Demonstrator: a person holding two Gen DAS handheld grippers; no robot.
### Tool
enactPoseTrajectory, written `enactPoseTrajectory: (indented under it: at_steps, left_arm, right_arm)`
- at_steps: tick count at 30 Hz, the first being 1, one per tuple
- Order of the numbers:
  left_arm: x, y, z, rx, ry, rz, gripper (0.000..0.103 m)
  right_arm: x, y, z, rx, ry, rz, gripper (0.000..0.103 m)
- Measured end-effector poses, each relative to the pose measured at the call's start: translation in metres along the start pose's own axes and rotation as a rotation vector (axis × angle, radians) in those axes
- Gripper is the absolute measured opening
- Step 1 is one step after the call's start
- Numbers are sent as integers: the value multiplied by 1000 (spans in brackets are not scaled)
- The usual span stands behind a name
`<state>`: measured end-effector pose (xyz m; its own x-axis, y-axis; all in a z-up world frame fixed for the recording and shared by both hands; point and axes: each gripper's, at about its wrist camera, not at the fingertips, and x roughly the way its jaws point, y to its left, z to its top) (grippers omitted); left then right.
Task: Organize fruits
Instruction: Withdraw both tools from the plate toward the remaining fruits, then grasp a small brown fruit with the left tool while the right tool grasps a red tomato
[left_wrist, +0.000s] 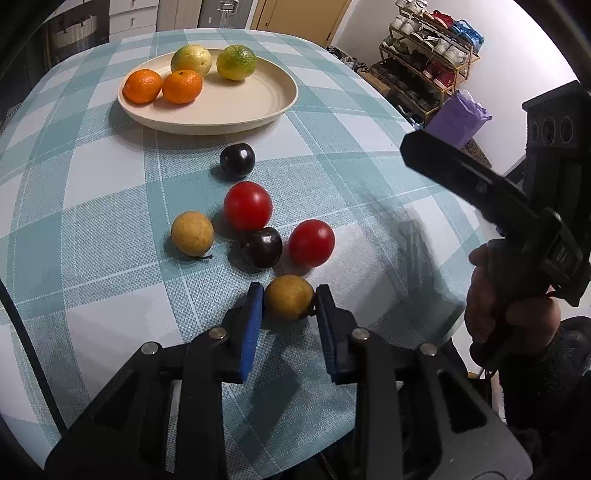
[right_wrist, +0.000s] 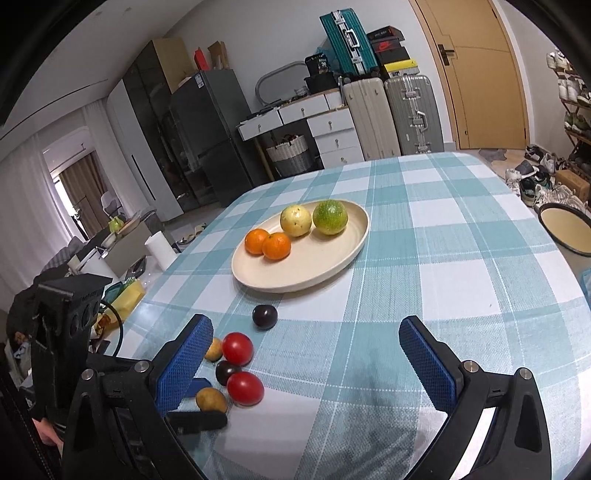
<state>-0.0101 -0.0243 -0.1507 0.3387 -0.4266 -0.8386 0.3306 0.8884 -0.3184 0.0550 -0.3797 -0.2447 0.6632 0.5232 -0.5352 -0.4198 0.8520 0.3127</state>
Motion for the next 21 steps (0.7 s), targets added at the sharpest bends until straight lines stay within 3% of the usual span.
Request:
enactPoseTrajectory:
  at_steps: [13, 21]
  left_arm:
    - [-13, 4, 3, -11, -29, -32, 25]
    - [-28, 10, 2, -19, -62, -15, 25]
  right_arm:
    - [3, 4, -11, -32, 65, 10, 103]
    - [4, 1, -14, -11, 81, 16, 103]
